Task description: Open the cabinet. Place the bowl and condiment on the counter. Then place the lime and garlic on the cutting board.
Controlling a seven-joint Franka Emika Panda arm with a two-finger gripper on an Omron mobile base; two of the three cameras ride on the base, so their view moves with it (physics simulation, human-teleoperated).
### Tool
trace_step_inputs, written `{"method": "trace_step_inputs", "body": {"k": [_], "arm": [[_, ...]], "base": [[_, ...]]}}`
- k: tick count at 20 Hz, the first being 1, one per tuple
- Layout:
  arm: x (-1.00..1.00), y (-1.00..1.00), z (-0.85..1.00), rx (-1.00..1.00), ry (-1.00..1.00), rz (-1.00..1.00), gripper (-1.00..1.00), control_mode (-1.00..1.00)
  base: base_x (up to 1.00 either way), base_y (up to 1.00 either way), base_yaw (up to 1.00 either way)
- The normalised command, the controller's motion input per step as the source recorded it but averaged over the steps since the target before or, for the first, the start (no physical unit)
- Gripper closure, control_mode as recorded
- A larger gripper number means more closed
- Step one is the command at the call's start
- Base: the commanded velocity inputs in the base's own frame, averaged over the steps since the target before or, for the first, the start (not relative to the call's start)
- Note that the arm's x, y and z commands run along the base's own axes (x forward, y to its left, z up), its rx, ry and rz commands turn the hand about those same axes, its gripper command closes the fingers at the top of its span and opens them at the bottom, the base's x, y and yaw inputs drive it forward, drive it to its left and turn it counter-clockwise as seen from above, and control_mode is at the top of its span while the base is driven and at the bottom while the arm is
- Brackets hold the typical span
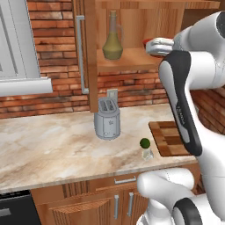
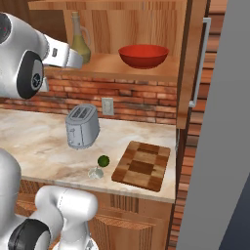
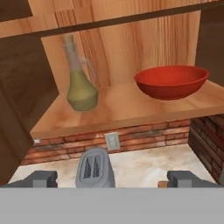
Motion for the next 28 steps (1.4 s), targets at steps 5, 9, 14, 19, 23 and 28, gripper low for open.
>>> {"method": "trace_step_inputs", "body": {"k": [5, 9, 14, 19, 23, 28], "arm": [[0.14, 0.05, 0.00, -0.03, 0.00, 0.04, -1.00, -1.00], [0.21, 0.13, 0.00, -0.03, 0.00, 0.06, -1.00, -1.00], [0.25, 0.19, 0.00, -0.03, 0.00, 0.05, -1.00, -1.00], [0.28, 0.19, 0.00, -0.01, 0.00, 0.01, -1.00, -1.00], [0.37, 0.16, 0.00, 0.00, 0.00, 0.00, -1.00, -1.00], [0.33, 0.08, 0.00, 0.00, 0.00, 0.00, -1.00, -1.00]], "base": [[0.00, 0.00, 0.00], [0.00, 0.00, 0.00], [0.00, 0.00, 0.00], [0.00, 0.00, 0.00], [0.00, 0.00, 0.00], [0.00, 0.00, 0.00]]}}
